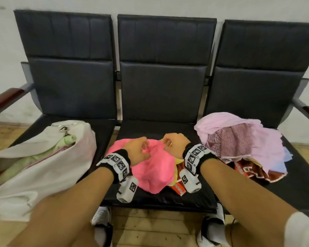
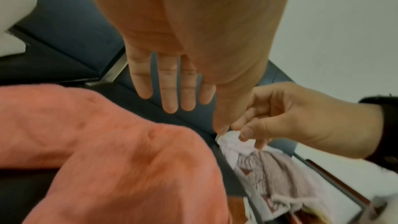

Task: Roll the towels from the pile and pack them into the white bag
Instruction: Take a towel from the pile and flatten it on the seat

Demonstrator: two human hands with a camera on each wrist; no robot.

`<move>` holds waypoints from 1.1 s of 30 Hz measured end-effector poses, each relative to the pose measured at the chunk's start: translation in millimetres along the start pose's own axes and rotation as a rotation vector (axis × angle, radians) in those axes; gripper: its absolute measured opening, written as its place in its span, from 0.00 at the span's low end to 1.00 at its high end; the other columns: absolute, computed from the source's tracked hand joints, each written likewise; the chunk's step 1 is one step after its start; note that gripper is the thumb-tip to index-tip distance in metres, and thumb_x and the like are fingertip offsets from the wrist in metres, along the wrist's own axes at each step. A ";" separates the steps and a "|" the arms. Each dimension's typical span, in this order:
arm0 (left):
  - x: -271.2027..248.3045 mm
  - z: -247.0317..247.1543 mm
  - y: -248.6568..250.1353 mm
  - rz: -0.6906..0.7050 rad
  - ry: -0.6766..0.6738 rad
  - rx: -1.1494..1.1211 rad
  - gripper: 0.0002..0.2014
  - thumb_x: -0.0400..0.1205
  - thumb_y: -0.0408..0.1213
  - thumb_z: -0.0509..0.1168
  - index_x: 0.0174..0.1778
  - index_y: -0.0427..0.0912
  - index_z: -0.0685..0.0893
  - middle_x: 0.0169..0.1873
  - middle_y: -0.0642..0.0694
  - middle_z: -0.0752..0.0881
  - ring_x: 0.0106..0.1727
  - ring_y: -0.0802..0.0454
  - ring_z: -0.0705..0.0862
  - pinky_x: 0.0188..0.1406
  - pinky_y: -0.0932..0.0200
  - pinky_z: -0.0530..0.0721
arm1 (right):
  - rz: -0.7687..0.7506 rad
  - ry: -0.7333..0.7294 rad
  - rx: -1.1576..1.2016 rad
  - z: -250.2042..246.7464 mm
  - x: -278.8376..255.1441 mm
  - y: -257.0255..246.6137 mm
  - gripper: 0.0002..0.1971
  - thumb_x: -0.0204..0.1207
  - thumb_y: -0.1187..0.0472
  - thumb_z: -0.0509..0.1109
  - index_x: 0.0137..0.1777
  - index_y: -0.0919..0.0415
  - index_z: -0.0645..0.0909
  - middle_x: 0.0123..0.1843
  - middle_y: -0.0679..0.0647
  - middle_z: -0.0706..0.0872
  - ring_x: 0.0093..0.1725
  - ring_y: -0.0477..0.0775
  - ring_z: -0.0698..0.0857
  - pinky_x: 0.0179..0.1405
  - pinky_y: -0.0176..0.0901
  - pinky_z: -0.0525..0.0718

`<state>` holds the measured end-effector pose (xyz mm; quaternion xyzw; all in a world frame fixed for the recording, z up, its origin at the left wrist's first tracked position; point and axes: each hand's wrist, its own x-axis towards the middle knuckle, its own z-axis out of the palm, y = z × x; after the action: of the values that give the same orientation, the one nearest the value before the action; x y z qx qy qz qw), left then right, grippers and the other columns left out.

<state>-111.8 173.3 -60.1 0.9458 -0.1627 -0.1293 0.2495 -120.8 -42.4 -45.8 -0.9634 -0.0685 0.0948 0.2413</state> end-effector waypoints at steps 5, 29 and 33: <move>0.4 55.8 -8.4 0.023 -0.177 0.083 0.20 0.74 0.57 0.72 0.58 0.52 0.82 0.51 0.52 0.86 0.50 0.50 0.84 0.52 0.54 0.83 | -0.042 -0.253 -0.281 38.7 -0.1 30.8 0.19 0.69 0.60 0.73 0.62 0.51 0.83 0.59 0.51 0.86 0.59 0.56 0.84 0.59 0.46 0.82; 1.5 -4.1 16.4 0.058 0.240 -0.103 0.10 0.80 0.32 0.65 0.52 0.51 0.77 0.40 0.50 0.83 0.44 0.47 0.84 0.38 0.63 0.77 | -0.166 0.016 -0.100 23.2 -7.7 -8.8 0.20 0.77 0.37 0.66 0.56 0.51 0.72 0.43 0.50 0.82 0.40 0.56 0.81 0.37 0.49 0.78; -2.3 -69.3 21.0 0.081 0.490 -0.245 0.15 0.71 0.37 0.55 0.52 0.49 0.80 0.42 0.48 0.86 0.45 0.46 0.83 0.48 0.52 0.80 | -0.162 0.146 -0.037 3.4 3.0 -27.1 0.05 0.78 0.49 0.60 0.44 0.47 0.69 0.42 0.44 0.74 0.41 0.55 0.78 0.38 0.46 0.71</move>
<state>-96.5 186.8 9.5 0.9043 -0.1182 0.0948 0.3990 -121.0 -16.6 -36.2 -0.9633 -0.1302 0.0032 0.2349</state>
